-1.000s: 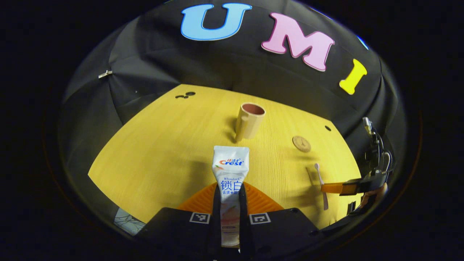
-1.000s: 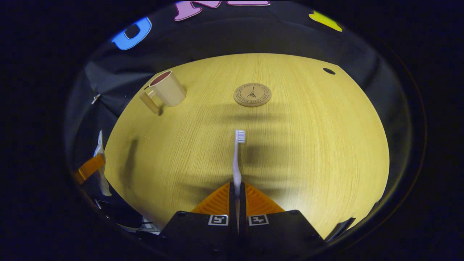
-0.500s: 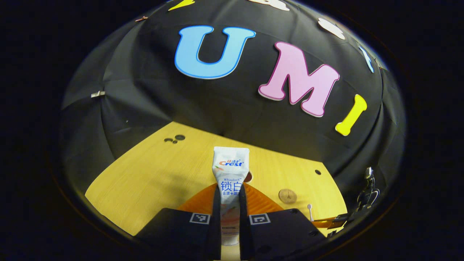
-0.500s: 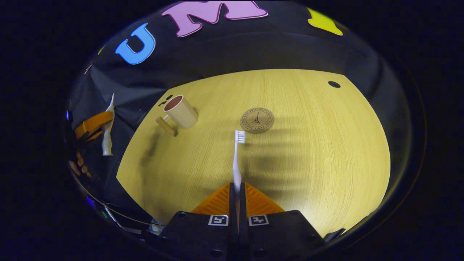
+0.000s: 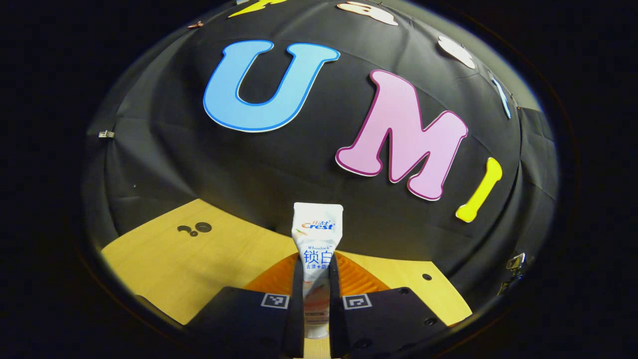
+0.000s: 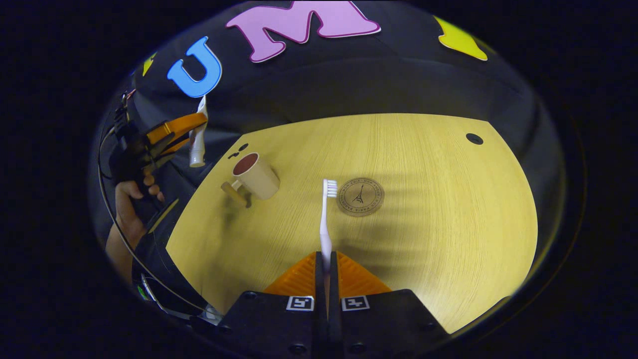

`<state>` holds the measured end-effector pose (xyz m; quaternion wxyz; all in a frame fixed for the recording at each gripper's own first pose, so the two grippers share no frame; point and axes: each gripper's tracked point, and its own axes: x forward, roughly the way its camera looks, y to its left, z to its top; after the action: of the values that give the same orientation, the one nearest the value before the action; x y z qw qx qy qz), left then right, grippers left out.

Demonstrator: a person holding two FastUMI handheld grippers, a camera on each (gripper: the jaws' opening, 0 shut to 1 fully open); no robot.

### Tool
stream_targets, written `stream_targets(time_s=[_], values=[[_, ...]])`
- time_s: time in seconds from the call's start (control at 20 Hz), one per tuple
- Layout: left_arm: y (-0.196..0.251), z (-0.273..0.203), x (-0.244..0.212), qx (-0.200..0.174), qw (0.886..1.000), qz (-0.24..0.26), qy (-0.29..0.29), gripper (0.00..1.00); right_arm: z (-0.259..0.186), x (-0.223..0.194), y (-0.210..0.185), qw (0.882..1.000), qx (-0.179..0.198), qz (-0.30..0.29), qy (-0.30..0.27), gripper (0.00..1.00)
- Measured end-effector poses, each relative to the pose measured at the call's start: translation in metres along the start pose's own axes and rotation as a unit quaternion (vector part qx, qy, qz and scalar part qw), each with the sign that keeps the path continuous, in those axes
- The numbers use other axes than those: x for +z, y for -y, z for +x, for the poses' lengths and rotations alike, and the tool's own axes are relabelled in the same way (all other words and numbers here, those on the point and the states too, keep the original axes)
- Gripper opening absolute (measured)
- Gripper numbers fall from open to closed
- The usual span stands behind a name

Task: Put the toothbrush and toothpaste on the desktop into the cup, then pick up the cup and place it on the coaster on the desktop.

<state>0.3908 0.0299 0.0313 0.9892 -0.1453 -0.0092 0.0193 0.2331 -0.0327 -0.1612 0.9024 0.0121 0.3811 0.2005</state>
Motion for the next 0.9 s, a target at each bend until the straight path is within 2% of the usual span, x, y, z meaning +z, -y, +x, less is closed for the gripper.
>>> stream_targets(time_s=[0.2, 0.4, 0.65, 0.7, 0.75, 0.85, 0.9], values=[[-0.015, 0.042, -0.02, 0.038, 0.999, -0.016, 0.017, 0.24, 0.009, 0.002, 0.015, 1.0, -0.001, 0.002, -0.002, 0.05], [-0.024, 0.065, -0.041, 0.068, 0.997, 0.007, 0.032, 0.25, 0.019, 0.003, 0.029, 1.0, -0.001, 0.006, -0.004, 0.05], [-0.032, 0.071, -0.073, 0.094, 0.995, 0.038, 0.023, 0.27, 0.03, 0.004, 0.035, 1.0, 0.0, 0.008, -0.003, 0.05], [-0.036, 0.071, -0.079, 0.101, 0.994, 0.043, 0.017, 0.34, 0.032, 0.004, 0.035, 1.0, 0.0, 0.007, -0.002, 0.05], [-0.037, 0.07, -0.084, 0.104, 0.993, 0.046, 0.011, 0.29, 0.034, 0.004, 0.035, 1.0, 0.0, 0.005, -0.002, 0.05], [-0.038, 0.067, -0.091, 0.104, 0.993, 0.047, 0.002, 0.34, 0.035, 0.003, 0.035, 1.0, -0.001, 0.002, -0.001, 0.05], [-0.039, 0.064, -0.09, 0.105, 0.993, 0.051, 0.0, 0.32, 0.036, 0.004, 0.034, 1.0, 0.0, 0.001, -0.001, 0.05]])
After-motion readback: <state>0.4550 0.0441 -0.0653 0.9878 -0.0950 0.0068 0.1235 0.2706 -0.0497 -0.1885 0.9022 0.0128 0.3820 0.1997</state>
